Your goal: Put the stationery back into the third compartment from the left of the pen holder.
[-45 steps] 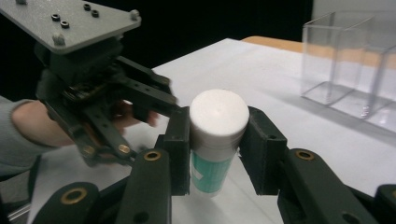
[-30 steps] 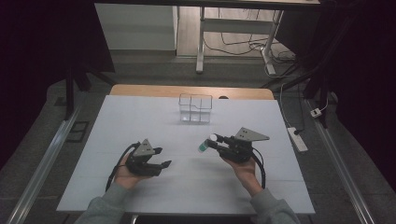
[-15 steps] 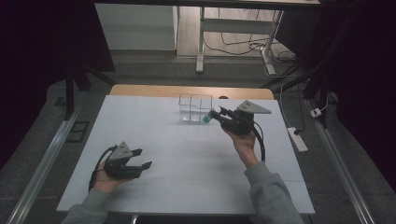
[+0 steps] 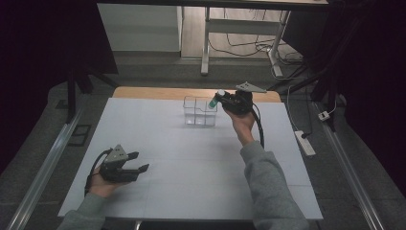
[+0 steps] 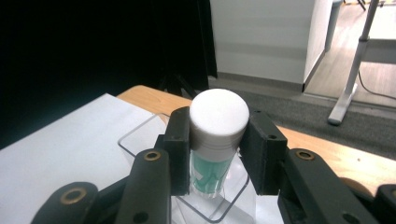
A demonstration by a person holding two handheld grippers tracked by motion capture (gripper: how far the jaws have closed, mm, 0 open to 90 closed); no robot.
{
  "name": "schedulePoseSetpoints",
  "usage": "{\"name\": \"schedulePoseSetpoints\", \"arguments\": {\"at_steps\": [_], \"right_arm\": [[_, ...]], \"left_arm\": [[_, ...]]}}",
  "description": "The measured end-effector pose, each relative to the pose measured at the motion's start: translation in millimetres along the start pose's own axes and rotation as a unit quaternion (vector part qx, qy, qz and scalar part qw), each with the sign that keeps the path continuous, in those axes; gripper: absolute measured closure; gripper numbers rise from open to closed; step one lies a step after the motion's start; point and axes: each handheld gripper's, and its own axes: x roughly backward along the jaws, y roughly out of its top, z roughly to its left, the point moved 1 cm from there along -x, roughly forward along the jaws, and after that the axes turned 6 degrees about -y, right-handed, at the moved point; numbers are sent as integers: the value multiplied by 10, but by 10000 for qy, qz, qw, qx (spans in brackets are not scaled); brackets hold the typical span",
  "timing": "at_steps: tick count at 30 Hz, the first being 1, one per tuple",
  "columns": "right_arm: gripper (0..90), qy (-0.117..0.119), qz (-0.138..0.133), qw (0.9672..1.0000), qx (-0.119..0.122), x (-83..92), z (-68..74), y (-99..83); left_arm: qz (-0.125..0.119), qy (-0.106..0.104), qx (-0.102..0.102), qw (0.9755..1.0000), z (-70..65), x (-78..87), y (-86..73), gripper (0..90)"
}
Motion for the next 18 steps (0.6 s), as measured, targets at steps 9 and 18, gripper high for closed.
{"name": "schedulePoseSetpoints", "arguments": {"at_steps": [9,18], "right_arm": [[462,-70,197,9998,32,-17,10,-94],[442,146,232,9995,131,559,14,-296]], "left_arm": [[40,-4,30,10000,12,-12,-17,338],[39,-6,58,10000,10,-12,-18,335]]}}
